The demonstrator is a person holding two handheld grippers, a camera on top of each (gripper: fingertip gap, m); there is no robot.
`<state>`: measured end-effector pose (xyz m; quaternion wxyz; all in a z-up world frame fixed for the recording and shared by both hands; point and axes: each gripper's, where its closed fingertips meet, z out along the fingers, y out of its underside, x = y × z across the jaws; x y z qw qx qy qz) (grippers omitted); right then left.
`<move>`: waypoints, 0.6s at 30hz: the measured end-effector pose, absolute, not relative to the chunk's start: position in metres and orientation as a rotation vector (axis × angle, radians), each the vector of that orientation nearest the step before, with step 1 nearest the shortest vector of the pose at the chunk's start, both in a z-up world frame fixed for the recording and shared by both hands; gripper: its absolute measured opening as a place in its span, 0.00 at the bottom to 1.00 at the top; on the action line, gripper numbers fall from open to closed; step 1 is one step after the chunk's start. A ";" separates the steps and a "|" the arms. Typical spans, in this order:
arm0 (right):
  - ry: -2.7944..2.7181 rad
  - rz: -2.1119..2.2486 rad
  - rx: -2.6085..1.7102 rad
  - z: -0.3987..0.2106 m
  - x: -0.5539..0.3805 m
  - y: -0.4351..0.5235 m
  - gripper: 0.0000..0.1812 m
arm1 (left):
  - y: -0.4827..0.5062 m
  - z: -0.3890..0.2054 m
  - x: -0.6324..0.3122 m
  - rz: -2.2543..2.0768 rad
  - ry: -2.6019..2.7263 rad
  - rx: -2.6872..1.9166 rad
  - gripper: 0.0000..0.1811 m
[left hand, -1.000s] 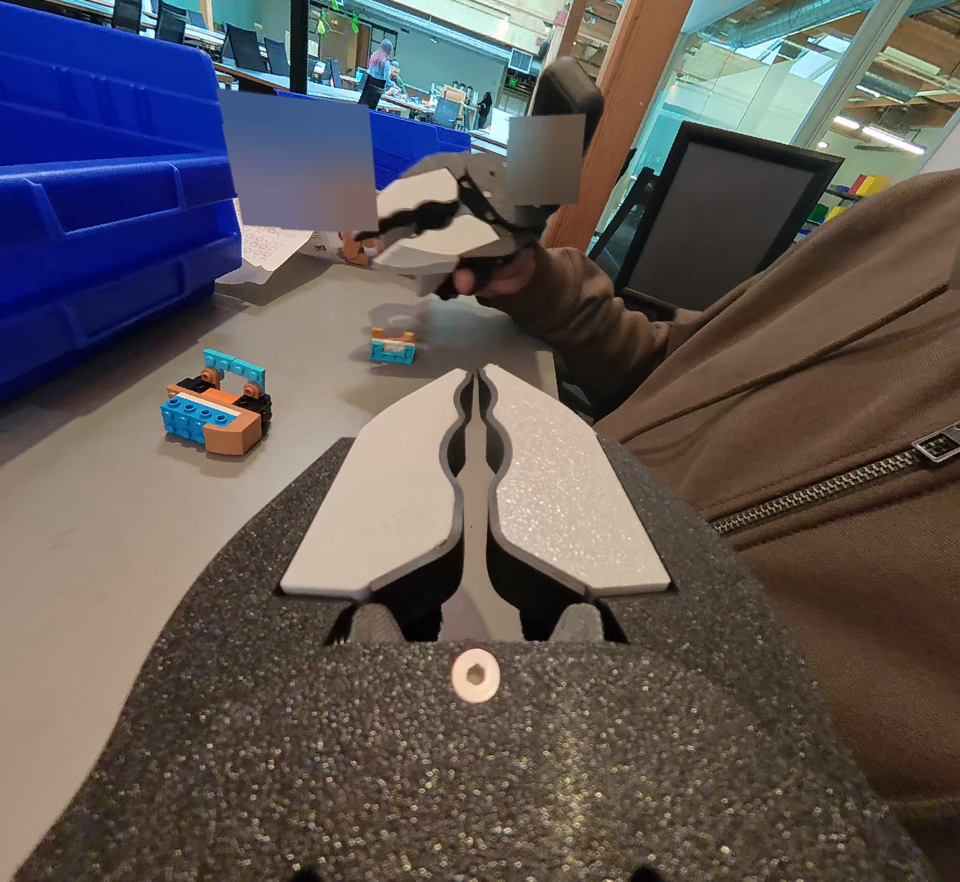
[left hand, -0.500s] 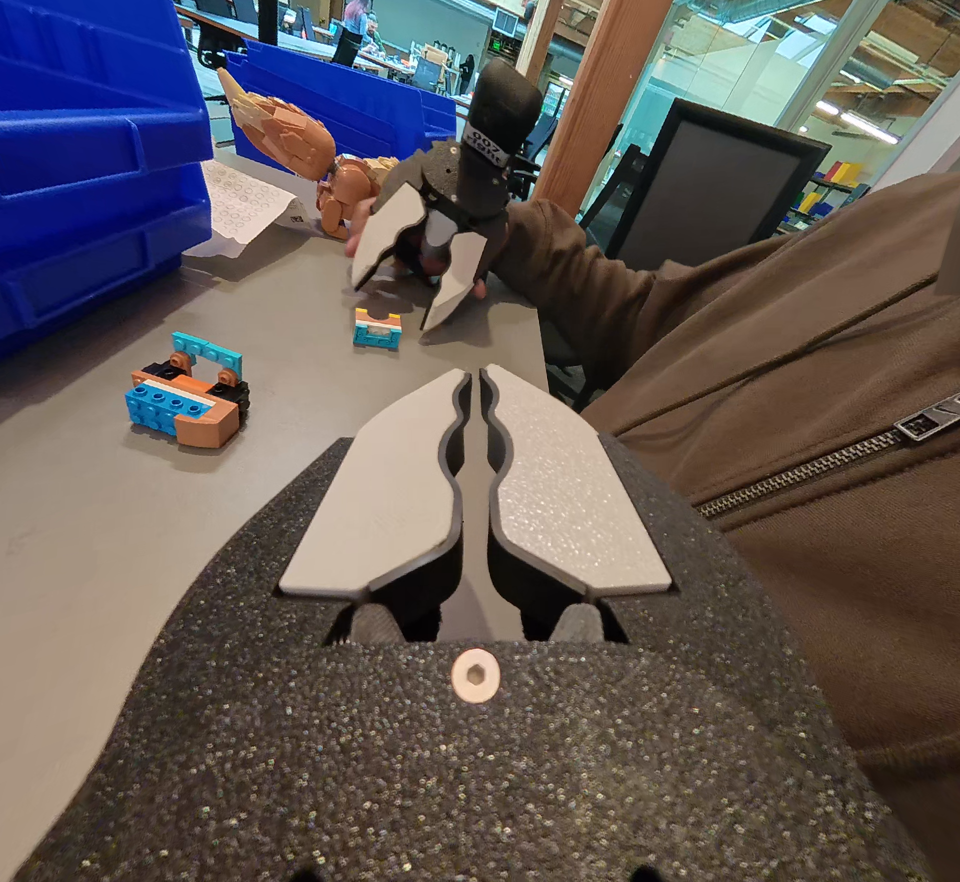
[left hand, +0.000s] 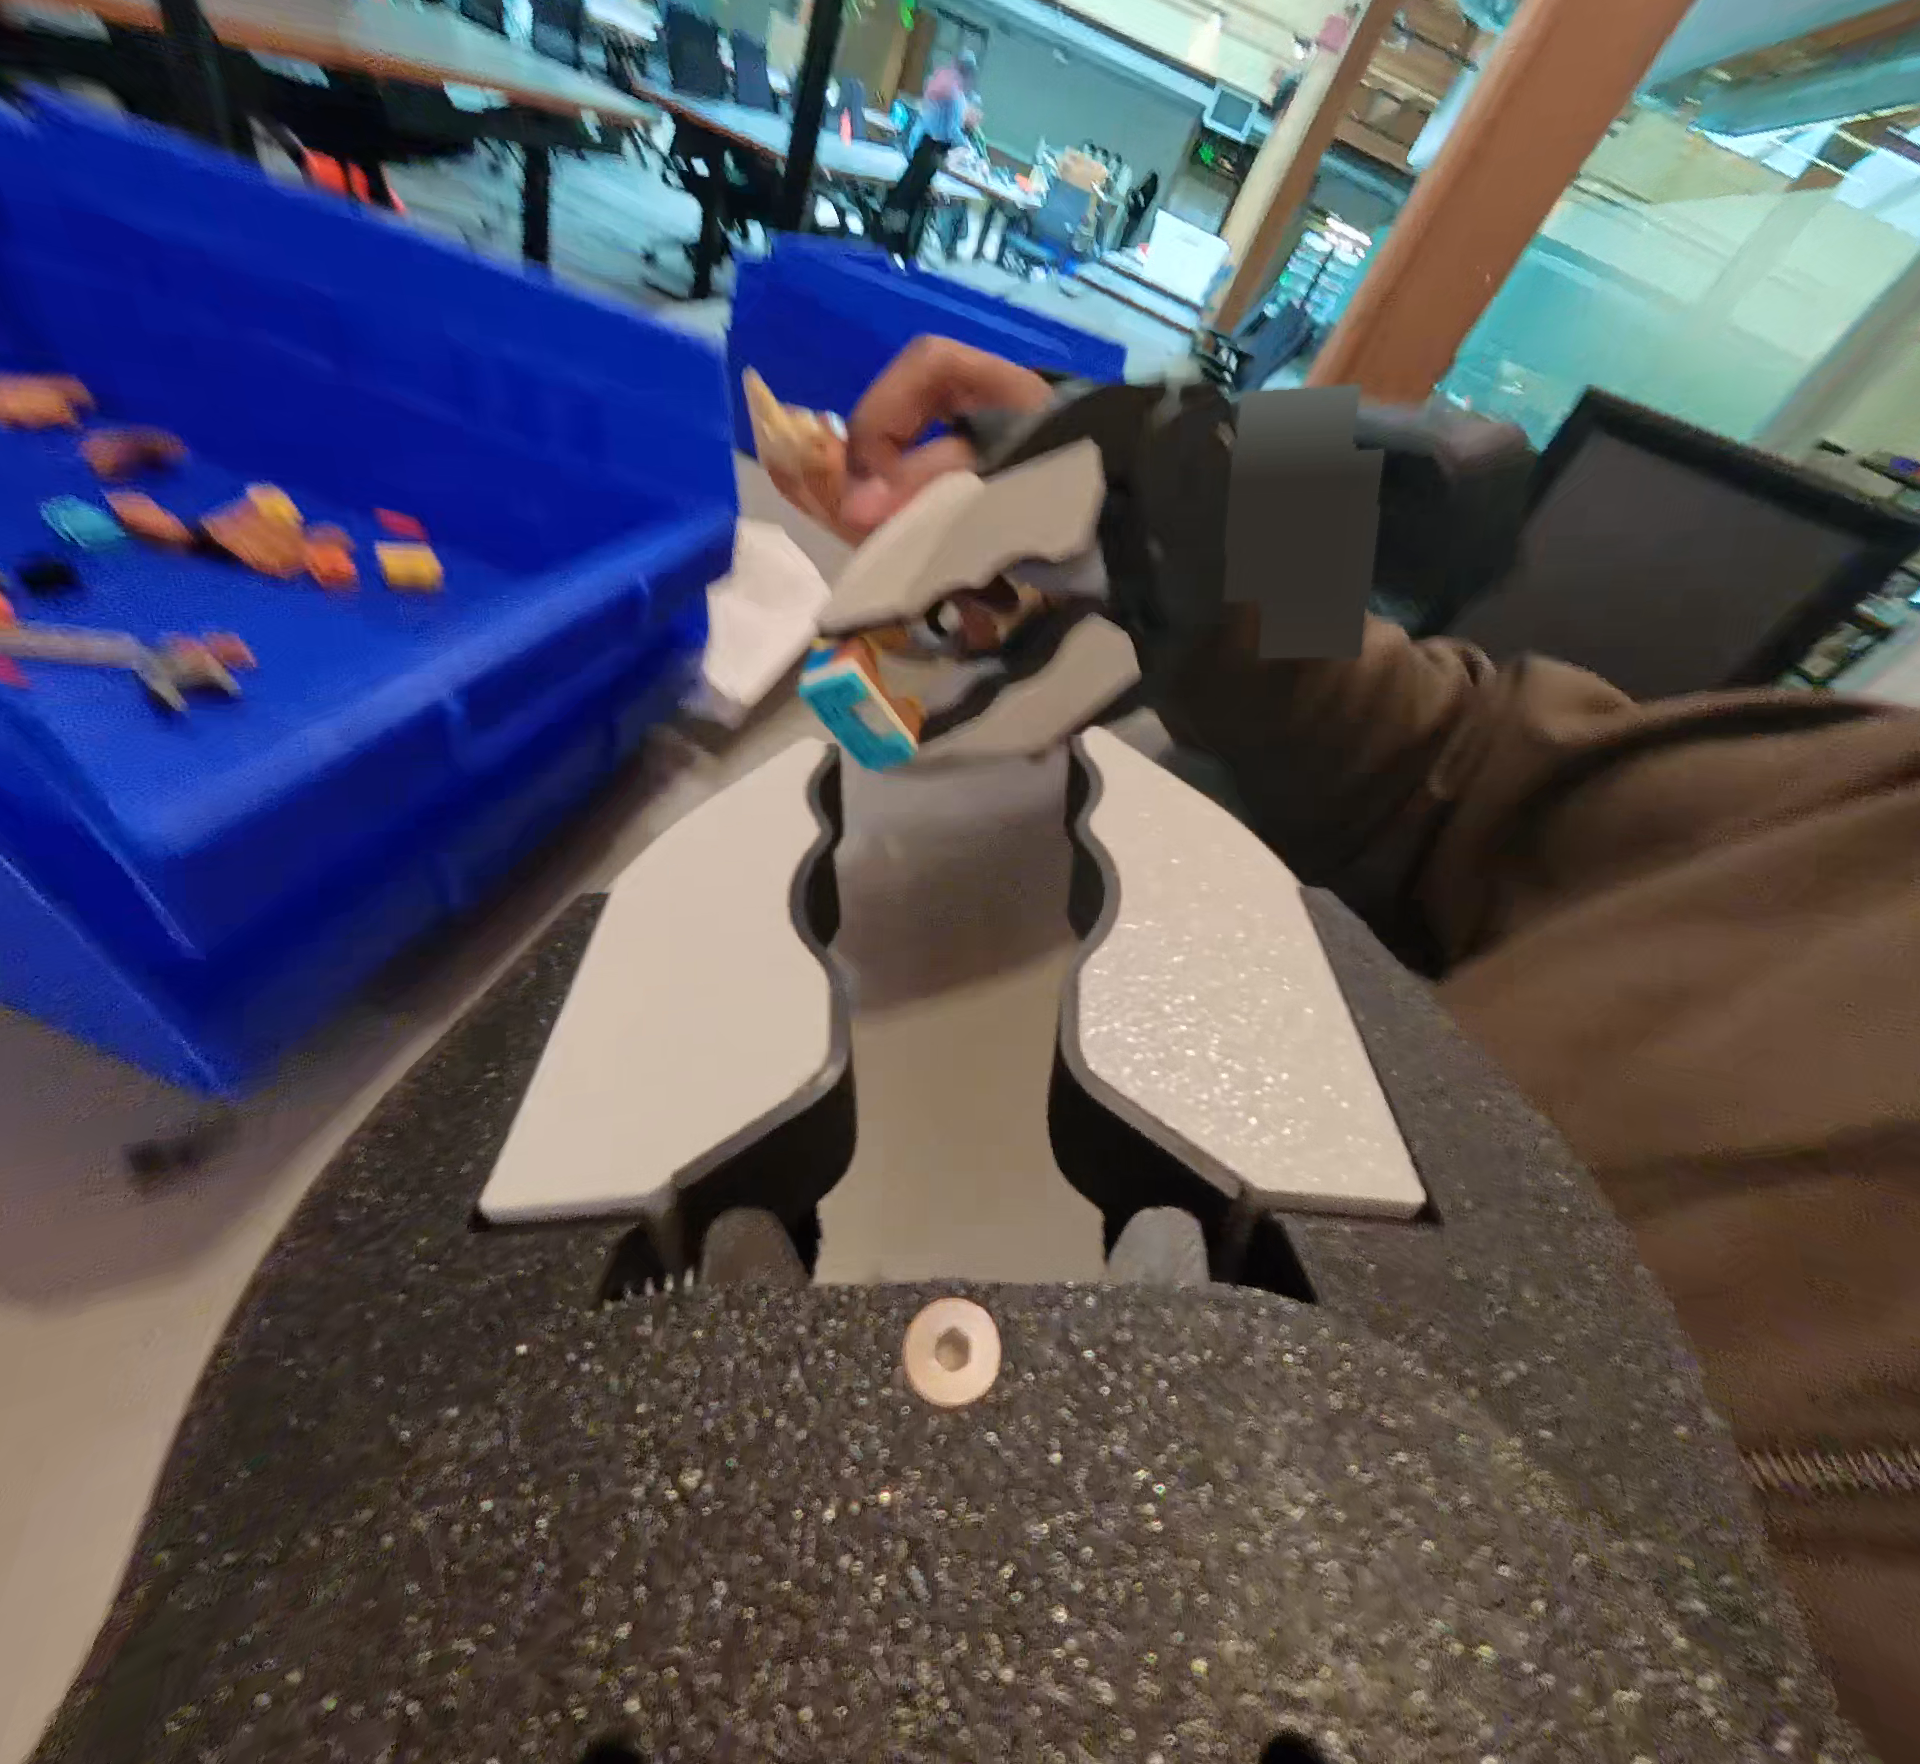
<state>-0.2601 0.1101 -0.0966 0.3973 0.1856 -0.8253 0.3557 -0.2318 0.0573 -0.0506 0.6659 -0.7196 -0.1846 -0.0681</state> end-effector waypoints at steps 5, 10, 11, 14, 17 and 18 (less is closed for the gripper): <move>-1.648 0.917 0.498 -0.037 -0.276 0.067 0.20 | 0.068 -0.019 -0.276 -0.173 -0.384 -1.470 0.30; -1.452 0.772 0.500 -0.042 -0.275 0.053 0.21 | 0.067 -0.042 -0.271 -0.199 -0.353 -1.487 0.25; -1.431 0.768 0.507 -0.044 -0.272 0.051 0.21 | 0.067 -0.048 -0.274 -0.158 -0.355 -1.522 0.21; -1.426 0.745 0.490 -0.048 -0.273 0.049 0.21 | 0.068 -0.048 -0.266 -0.117 -0.271 -1.538 0.10; -1.436 0.782 0.475 -0.045 -0.270 0.051 0.20 | 0.065 -0.044 -0.265 0.002 -0.193 -1.549 0.10; -1.454 0.808 0.462 -0.045 -0.271 0.054 0.20 | 0.063 -0.041 -0.266 0.064 -0.172 -1.541 0.10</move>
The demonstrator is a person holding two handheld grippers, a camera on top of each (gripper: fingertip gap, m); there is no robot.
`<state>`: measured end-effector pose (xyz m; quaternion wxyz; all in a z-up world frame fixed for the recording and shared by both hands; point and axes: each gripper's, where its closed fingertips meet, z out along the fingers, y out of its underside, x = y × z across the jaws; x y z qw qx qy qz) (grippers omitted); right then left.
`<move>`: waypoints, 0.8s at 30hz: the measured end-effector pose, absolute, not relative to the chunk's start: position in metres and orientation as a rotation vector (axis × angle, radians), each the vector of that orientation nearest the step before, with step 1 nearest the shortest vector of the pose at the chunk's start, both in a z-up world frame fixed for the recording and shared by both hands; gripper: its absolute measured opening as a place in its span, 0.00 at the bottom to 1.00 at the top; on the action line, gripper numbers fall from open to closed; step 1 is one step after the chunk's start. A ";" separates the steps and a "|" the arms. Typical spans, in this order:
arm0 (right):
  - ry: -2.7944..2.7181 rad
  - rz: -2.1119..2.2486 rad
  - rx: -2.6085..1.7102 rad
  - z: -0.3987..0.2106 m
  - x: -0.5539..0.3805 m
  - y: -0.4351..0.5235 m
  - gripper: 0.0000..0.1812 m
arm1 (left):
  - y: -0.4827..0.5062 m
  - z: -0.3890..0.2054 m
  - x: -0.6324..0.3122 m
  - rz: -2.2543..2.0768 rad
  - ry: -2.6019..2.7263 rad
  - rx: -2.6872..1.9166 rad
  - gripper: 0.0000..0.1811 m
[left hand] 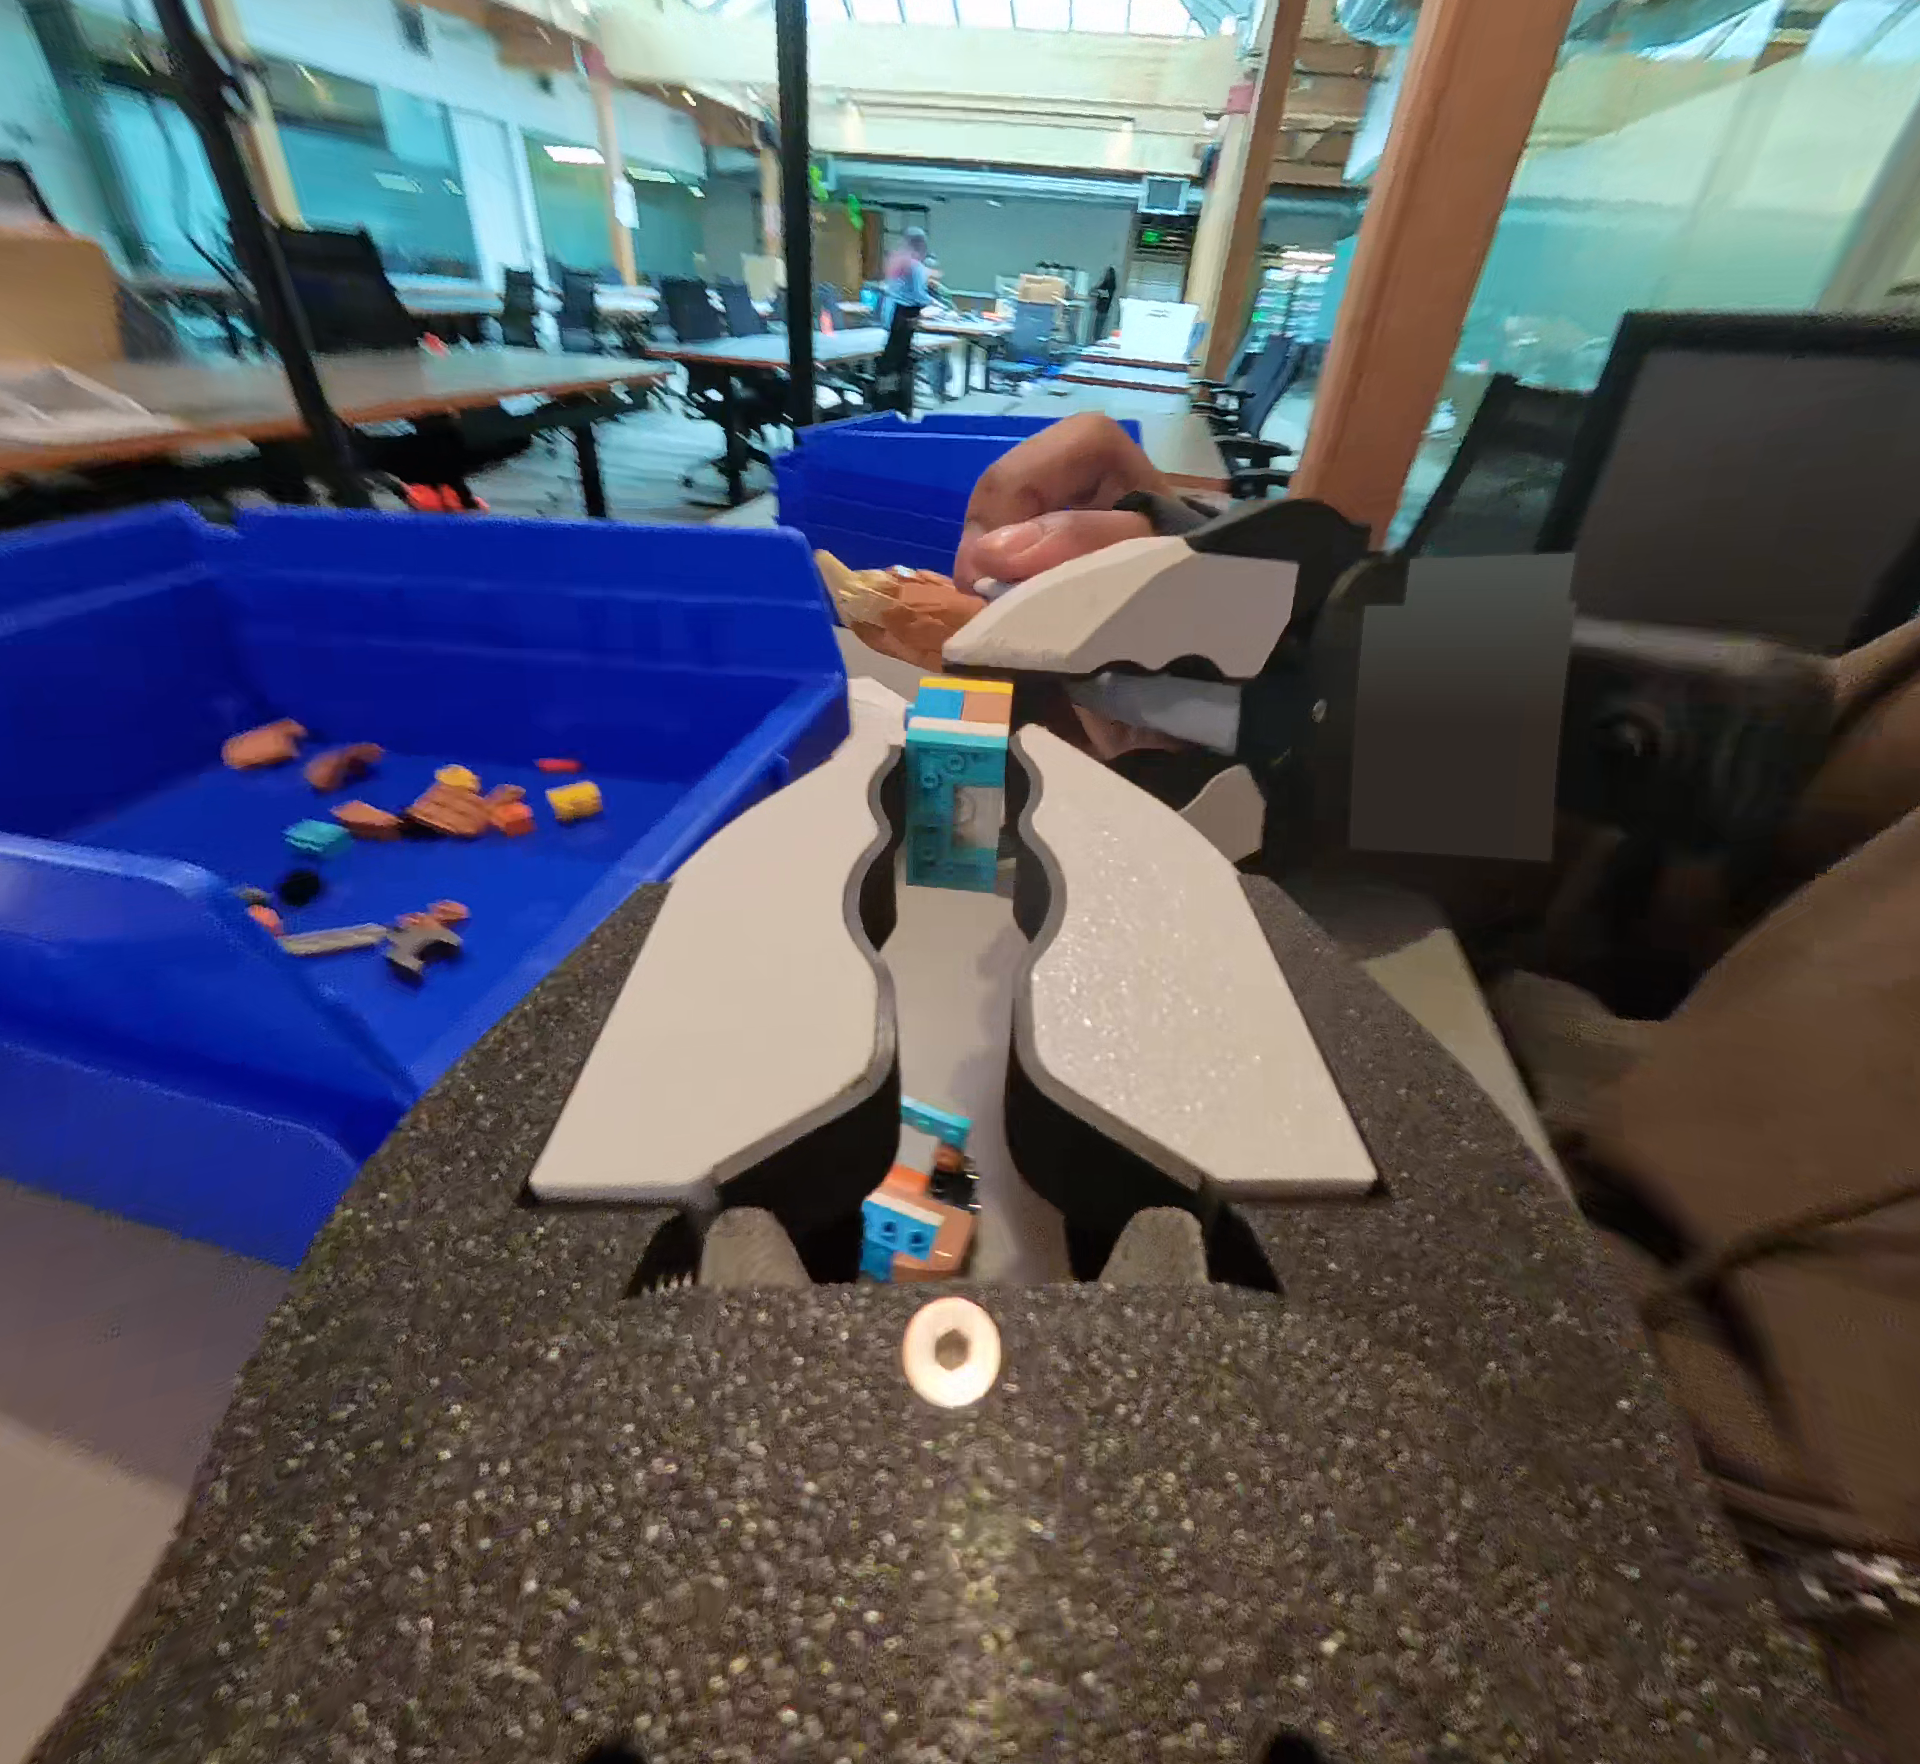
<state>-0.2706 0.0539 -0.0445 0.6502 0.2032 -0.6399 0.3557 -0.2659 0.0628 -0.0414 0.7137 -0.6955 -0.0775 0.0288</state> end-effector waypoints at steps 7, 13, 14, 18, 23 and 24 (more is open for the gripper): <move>-1.981 1.604 0.154 -0.046 -0.257 0.062 0.18 | 0.055 -0.022 -0.259 0.626 0.126 -1.480 0.10; -2.227 2.063 0.008 -0.038 -0.235 0.063 0.17 | 0.064 -0.033 -0.247 1.072 0.424 -1.477 0.10; -2.246 2.082 0.009 -0.039 -0.233 0.062 0.16 | 0.065 -0.035 -0.246 1.118 0.457 -1.480 0.10; -2.297 2.098 -0.017 -0.042 -0.231 0.059 0.13 | 0.069 -0.040 -0.242 1.230 0.544 -1.465 0.10; -2.342 2.136 -0.054 -0.045 -0.231 0.060 0.07 | 0.069 -0.043 -0.242 1.312 0.594 -1.457 0.10; -2.349 2.133 -0.064 -0.046 -0.232 0.060 0.06 | 0.069 -0.043 -0.242 1.324 0.603 -1.457 0.10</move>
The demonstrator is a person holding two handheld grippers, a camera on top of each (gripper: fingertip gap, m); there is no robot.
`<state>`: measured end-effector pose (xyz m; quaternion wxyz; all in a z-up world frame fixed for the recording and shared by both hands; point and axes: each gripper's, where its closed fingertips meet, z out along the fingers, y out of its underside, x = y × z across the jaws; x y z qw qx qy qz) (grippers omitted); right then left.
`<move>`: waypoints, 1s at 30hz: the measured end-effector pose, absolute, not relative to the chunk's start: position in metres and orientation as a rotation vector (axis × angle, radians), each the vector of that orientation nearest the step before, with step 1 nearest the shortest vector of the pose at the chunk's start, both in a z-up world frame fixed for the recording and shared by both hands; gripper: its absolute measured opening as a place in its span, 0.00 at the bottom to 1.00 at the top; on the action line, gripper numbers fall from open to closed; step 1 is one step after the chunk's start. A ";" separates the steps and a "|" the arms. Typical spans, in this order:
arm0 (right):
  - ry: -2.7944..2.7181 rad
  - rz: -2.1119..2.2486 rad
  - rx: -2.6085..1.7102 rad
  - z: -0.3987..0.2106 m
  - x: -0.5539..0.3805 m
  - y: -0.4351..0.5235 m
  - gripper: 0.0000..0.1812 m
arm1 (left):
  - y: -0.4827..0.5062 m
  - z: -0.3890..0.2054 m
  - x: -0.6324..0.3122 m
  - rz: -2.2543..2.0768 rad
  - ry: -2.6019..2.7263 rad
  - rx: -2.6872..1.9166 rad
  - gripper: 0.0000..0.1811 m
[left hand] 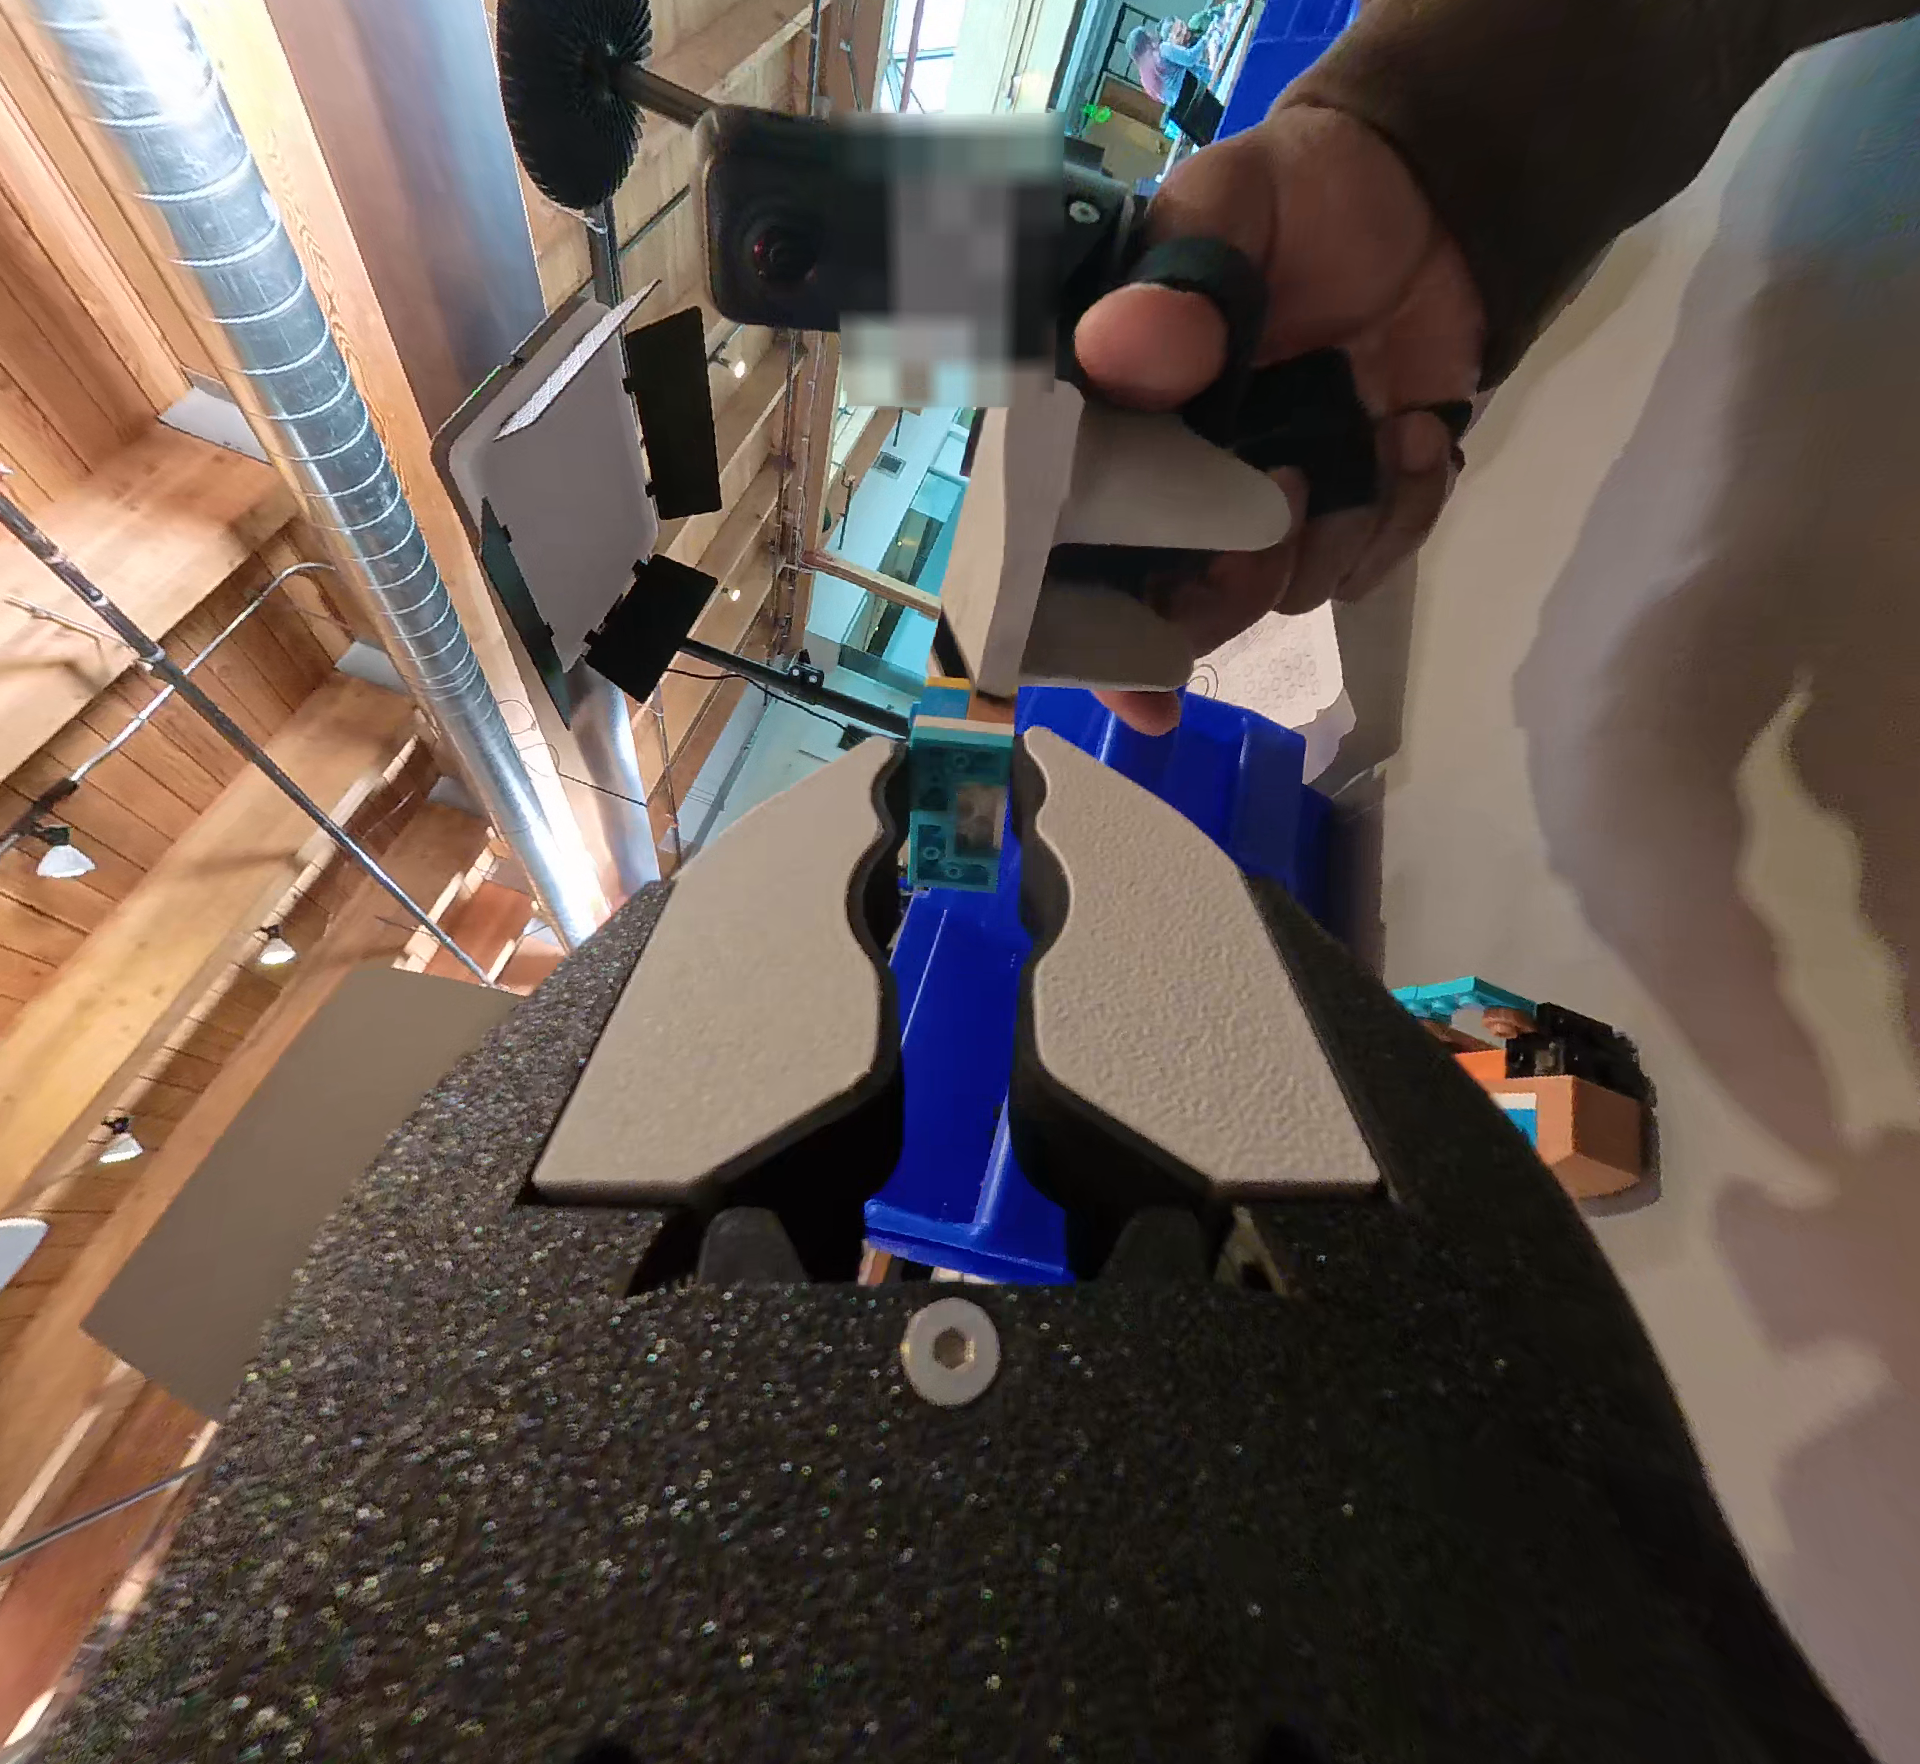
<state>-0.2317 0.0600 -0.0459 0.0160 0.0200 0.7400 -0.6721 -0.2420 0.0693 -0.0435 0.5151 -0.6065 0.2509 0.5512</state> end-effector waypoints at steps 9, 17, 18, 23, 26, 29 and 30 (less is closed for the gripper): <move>2.436 -1.999 -0.029 -0.052 -0.227 0.061 0.05 | 0.069 -0.048 -0.237 1.298 0.661 -1.505 0.10; 2.350 -2.370 0.137 0.002 -0.259 0.143 0.04 | 0.020 -0.006 -0.261 1.127 0.363 -1.409 0.10; 2.402 -2.394 0.151 0.002 -0.263 0.142 0.04 | 0.023 -0.007 -0.259 1.057 0.338 -1.406 0.10; 2.876 -2.310 0.446 -0.015 -0.314 0.121 0.05 | 0.036 -0.011 -0.265 0.692 0.146 -1.390 0.10; 3.260 -2.031 0.648 -0.037 -0.355 0.118 0.08 | 0.033 -0.011 -0.272 0.432 0.005 -1.331 0.10; 3.511 -1.837 0.612 -0.056 -0.369 0.115 0.17 | 0.030 -0.014 -0.280 0.144 -0.130 -1.270 0.10; 3.569 -1.826 0.523 -0.059 -0.366 0.112 0.17 | 0.029 -0.015 -0.282 0.045 -0.171 -1.249 0.10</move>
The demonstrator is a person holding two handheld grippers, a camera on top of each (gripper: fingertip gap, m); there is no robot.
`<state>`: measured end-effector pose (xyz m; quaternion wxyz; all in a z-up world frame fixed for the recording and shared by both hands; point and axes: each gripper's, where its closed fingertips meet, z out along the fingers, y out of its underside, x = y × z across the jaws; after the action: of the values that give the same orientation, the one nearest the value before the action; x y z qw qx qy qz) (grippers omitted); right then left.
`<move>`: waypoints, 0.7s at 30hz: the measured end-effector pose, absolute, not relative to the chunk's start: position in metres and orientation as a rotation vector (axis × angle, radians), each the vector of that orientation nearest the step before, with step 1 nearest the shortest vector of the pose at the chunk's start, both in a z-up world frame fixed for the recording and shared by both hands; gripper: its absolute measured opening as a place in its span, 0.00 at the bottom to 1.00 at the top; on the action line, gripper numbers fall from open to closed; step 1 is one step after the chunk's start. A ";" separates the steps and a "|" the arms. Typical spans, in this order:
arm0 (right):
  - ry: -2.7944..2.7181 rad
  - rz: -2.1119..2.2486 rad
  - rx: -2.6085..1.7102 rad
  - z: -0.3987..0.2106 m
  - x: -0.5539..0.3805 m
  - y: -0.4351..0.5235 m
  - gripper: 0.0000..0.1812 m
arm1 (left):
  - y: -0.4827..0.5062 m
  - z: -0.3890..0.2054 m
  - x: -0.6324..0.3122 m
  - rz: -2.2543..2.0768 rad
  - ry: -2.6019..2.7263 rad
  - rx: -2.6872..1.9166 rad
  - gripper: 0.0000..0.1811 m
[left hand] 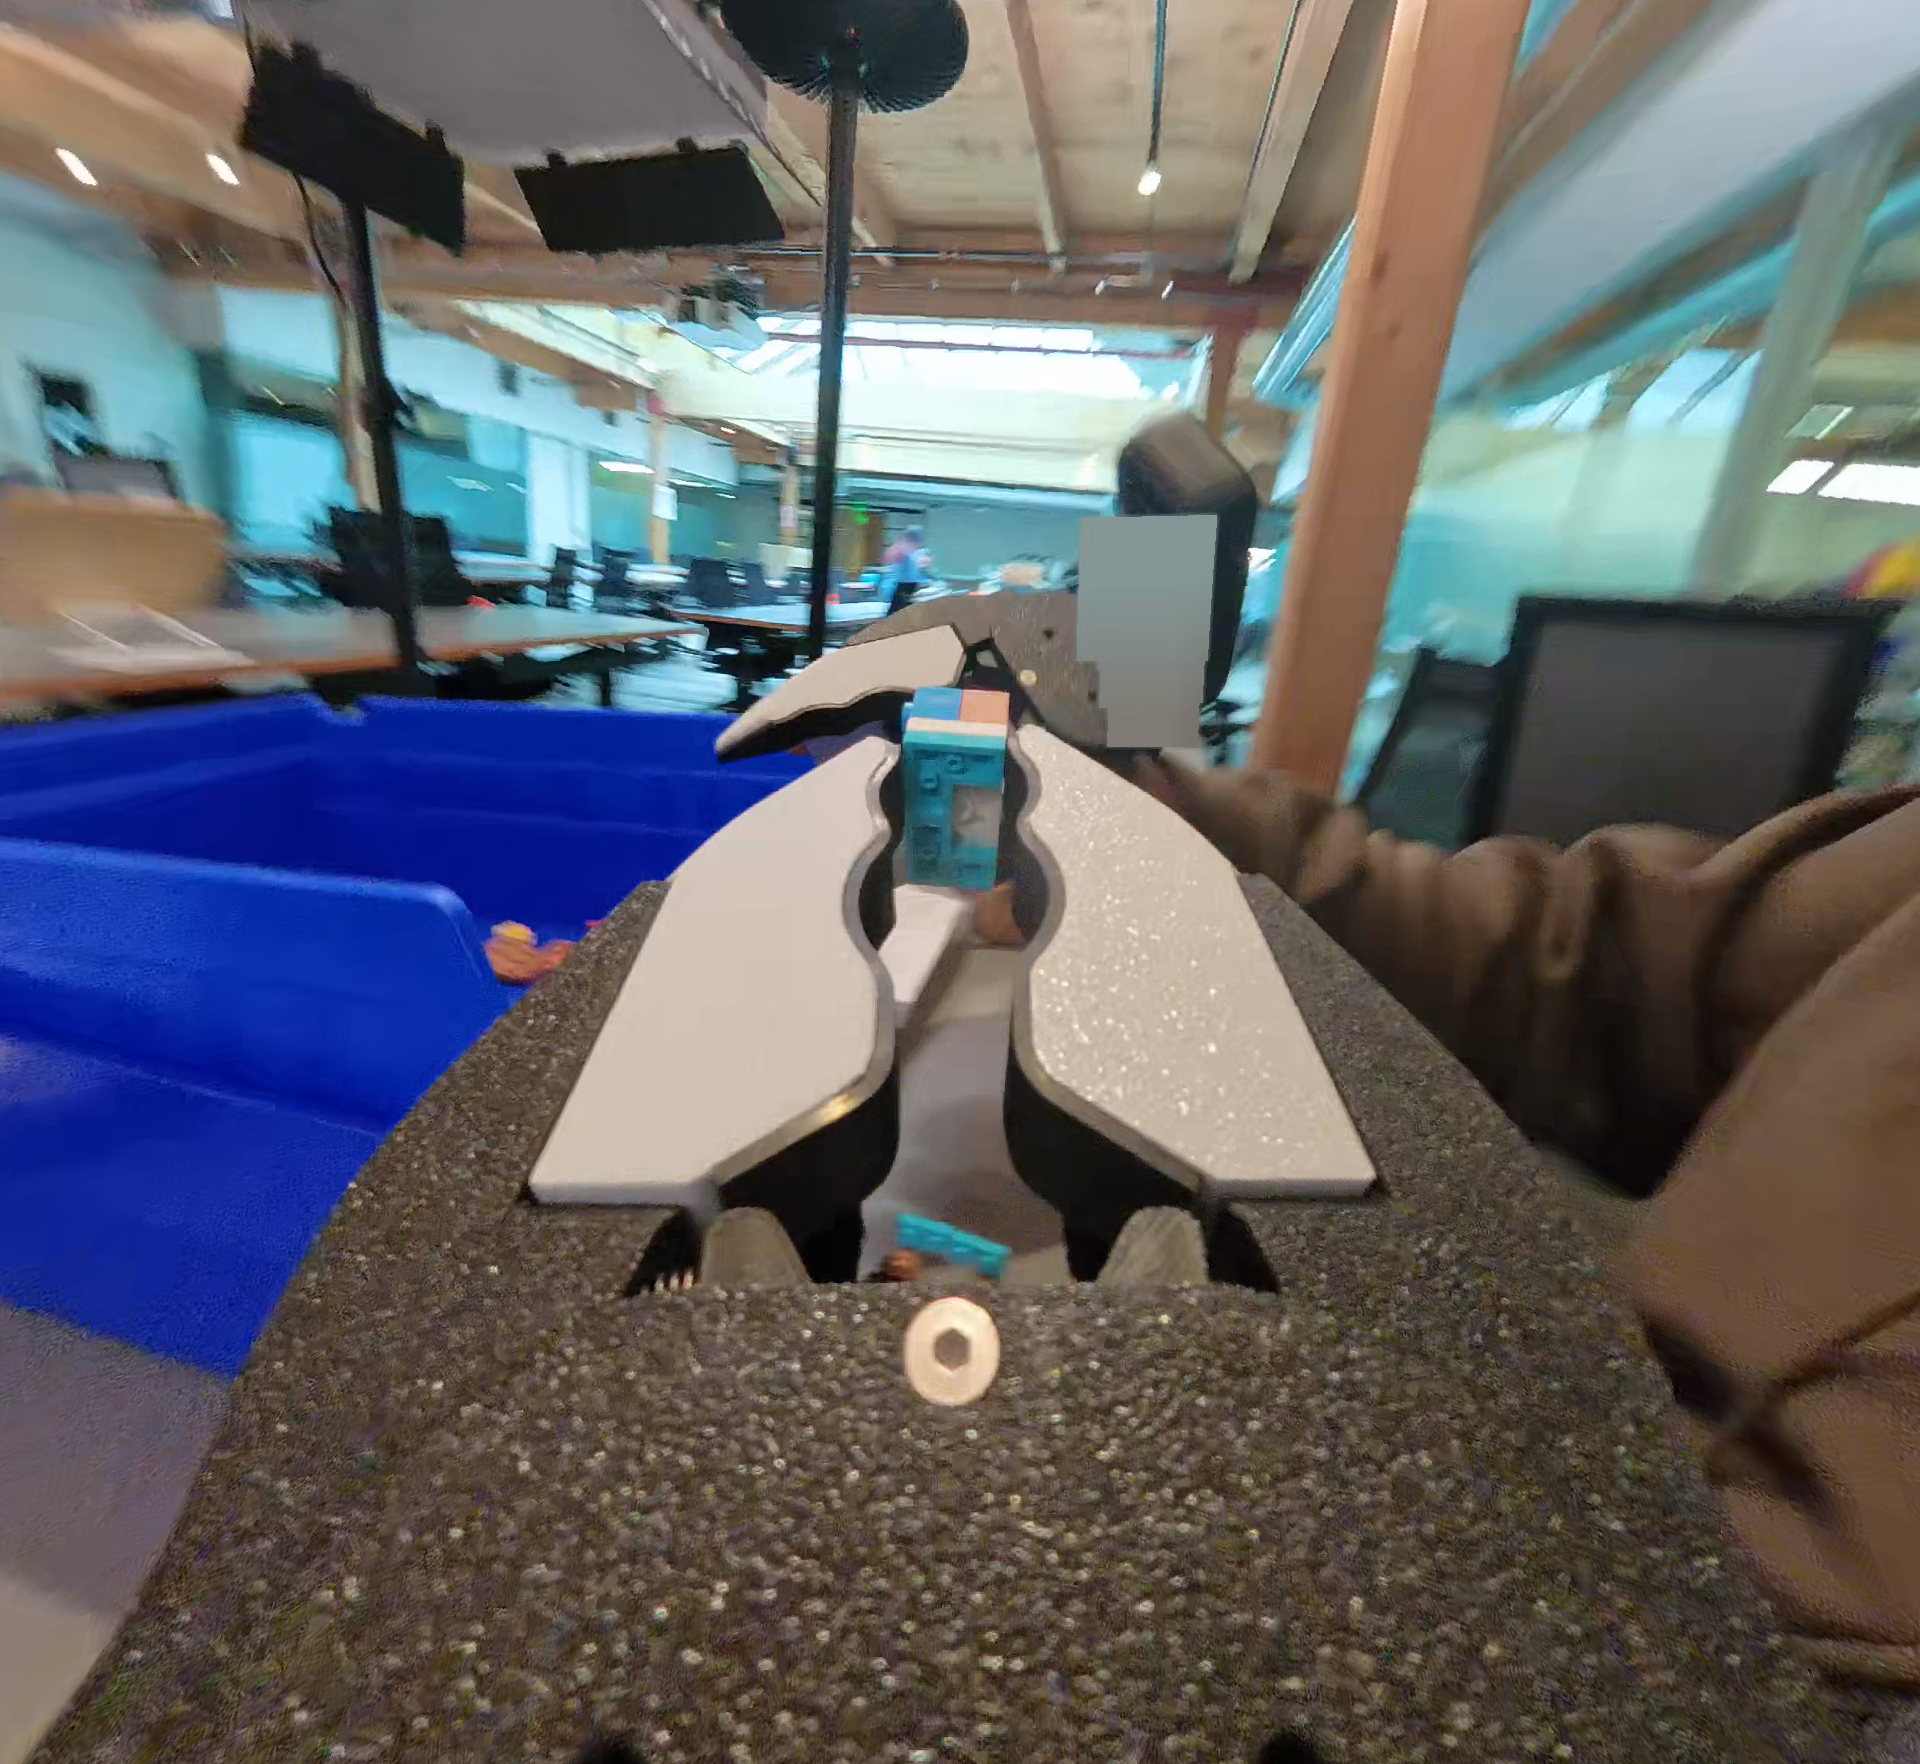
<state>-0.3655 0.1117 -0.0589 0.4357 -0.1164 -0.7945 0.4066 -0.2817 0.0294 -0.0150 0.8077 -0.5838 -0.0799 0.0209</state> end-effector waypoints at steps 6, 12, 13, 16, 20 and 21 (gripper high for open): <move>-1.785 0.988 0.303 -0.057 -0.302 0.064 0.14 | 0.034 -0.031 -0.291 -0.370 -0.360 -1.209 0.10; -1.715 0.917 0.455 -0.063 -0.280 0.043 0.15 | 0.046 -0.050 -0.284 -0.410 -0.368 -1.355 0.10; -1.720 0.922 0.463 -0.065 -0.280 0.042 0.14 | 0.047 -0.051 -0.283 -0.414 -0.369 -1.364 0.10; -1.734 0.931 0.484 -0.071 -0.278 0.040 0.08 | 0.050 -0.056 -0.282 -0.438 -0.378 -1.390 0.10; -1.724 0.920 0.492 -0.074 -0.278 0.039 0.05 | 0.052 -0.061 -0.284 -0.452 -0.399 -1.396 0.10; -1.724 0.920 0.482 -0.074 -0.280 0.040 0.05 | 0.052 -0.061 -0.284 -0.450 -0.402 -1.396 0.10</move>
<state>-0.2798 0.0401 -0.0740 0.5352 0.2023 -0.7236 0.3860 -0.2838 0.0523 -0.0607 0.7246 -0.6326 -0.1823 -0.2040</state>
